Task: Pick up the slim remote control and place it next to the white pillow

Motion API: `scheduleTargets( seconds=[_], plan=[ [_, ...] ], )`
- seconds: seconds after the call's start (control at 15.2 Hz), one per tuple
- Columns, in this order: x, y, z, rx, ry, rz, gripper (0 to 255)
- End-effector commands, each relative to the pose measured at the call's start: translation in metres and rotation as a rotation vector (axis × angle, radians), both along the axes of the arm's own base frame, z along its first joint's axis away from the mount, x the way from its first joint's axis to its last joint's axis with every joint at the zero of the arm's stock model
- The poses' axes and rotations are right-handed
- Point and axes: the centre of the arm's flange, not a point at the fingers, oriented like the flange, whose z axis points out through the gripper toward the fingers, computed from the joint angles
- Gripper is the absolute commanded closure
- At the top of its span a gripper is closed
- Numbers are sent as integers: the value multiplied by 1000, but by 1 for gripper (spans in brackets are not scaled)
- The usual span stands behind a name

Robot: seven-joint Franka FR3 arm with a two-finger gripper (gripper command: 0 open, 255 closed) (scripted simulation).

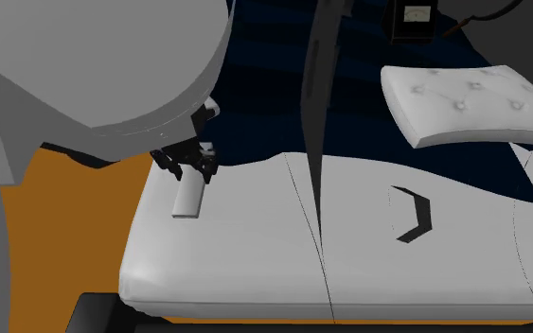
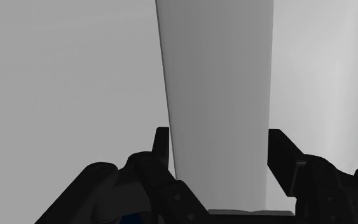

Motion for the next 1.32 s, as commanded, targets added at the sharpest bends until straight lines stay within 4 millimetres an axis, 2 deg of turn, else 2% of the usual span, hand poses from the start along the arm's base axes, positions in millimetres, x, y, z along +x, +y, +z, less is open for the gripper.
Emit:
scheduleTargets(
  seconds=[0.0, 1.25],
  plan=[
    [-1, 1, 10, 0, 0, 0, 255],
    [-1, 1, 111, 0, 0, 0, 255]
  ],
)
